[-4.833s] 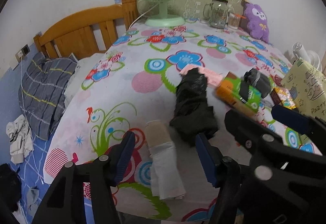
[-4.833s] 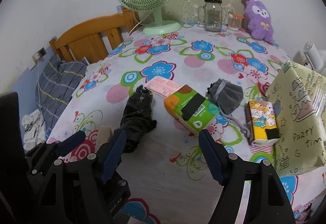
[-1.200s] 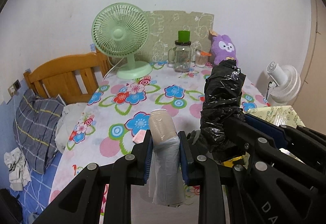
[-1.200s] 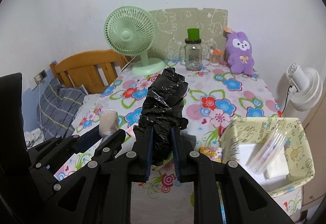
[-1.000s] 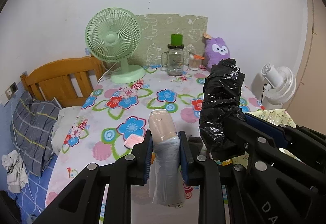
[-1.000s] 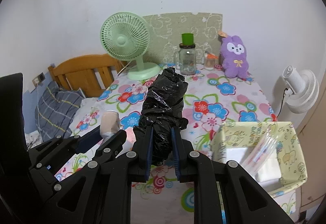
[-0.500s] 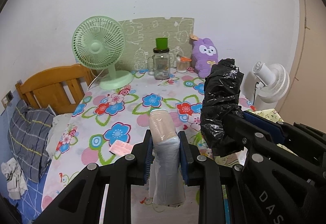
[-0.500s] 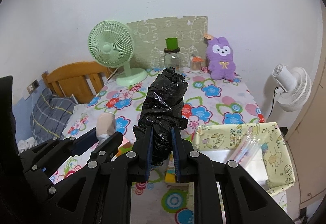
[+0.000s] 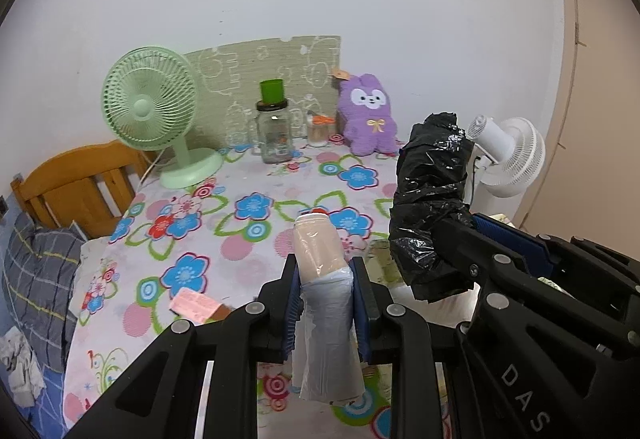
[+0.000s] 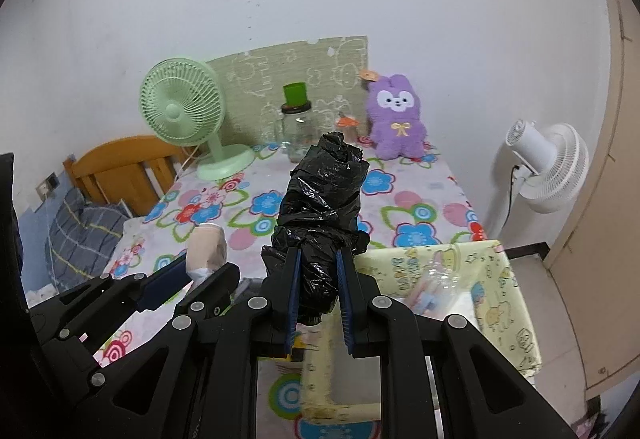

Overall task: Organize soft objects
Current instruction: 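Carry the white cloth and black umbrella with both grippers to the patterned box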

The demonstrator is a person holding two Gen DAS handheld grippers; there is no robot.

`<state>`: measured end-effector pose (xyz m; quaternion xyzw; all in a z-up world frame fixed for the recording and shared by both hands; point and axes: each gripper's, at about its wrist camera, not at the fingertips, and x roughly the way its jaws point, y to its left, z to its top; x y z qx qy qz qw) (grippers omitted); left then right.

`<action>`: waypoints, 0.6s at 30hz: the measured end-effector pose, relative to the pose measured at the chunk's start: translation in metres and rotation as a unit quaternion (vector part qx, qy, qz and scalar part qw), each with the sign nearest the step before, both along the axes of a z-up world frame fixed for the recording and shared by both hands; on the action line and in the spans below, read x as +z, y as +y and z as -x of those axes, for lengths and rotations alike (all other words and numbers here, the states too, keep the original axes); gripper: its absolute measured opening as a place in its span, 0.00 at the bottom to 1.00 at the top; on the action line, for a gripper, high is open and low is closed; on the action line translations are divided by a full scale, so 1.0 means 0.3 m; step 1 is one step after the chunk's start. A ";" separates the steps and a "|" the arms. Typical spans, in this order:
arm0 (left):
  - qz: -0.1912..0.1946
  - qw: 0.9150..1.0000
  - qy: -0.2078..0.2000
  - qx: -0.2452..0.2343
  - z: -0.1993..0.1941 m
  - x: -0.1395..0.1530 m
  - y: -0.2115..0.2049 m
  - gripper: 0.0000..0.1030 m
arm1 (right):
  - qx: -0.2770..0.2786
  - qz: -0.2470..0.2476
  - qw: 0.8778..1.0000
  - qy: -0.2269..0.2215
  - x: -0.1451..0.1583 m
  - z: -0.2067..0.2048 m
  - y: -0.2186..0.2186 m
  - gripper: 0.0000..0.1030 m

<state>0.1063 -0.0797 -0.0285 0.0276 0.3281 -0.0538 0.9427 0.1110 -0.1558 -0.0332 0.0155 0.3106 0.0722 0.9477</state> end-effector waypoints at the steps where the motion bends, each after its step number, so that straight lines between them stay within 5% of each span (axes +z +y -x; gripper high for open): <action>1: -0.001 1.000 0.001 -0.003 -0.004 -0.001 -0.012 0.22 | -0.002 0.000 1.000 0.000 -0.001 -0.002 -0.013 0.20; 18: 0.005 0.998 0.011 -0.055 -0.047 -0.040 -0.197 0.22 | -0.045 0.007 0.999 0.005 -0.030 -0.010 -0.200 0.20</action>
